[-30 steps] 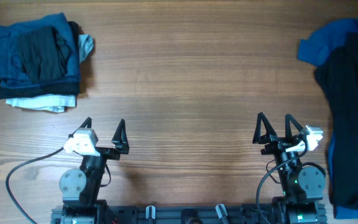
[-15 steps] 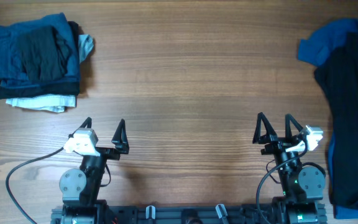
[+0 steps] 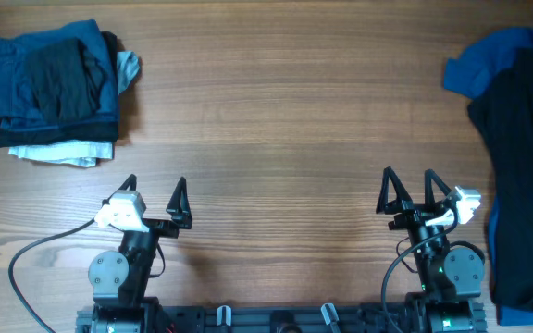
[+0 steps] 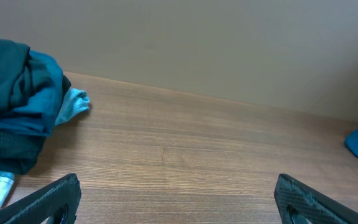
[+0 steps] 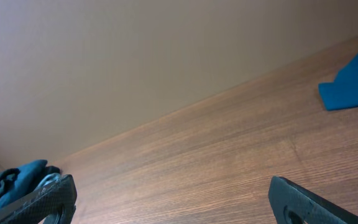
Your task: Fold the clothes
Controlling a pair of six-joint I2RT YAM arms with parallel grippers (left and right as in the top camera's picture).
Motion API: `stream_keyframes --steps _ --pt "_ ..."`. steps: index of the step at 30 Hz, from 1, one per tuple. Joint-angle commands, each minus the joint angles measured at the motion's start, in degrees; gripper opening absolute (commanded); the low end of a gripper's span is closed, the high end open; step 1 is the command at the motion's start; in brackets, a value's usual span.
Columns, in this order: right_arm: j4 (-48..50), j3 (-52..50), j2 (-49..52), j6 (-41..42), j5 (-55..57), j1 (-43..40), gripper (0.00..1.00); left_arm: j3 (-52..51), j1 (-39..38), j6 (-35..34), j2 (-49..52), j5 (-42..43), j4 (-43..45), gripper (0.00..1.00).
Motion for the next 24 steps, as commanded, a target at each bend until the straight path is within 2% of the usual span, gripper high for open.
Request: stream_keyframes --steps 1,24 --pt "0.2 -0.1 -0.2 0.4 0.6 0.3 1.00 -0.3 0.4 1.1 -0.4 -0.5 -0.2 1.00" --pt "0.1 -0.1 -0.2 0.4 1.5 0.3 1.00 -0.3 0.4 1.1 -0.4 -0.5 -0.2 1.00"
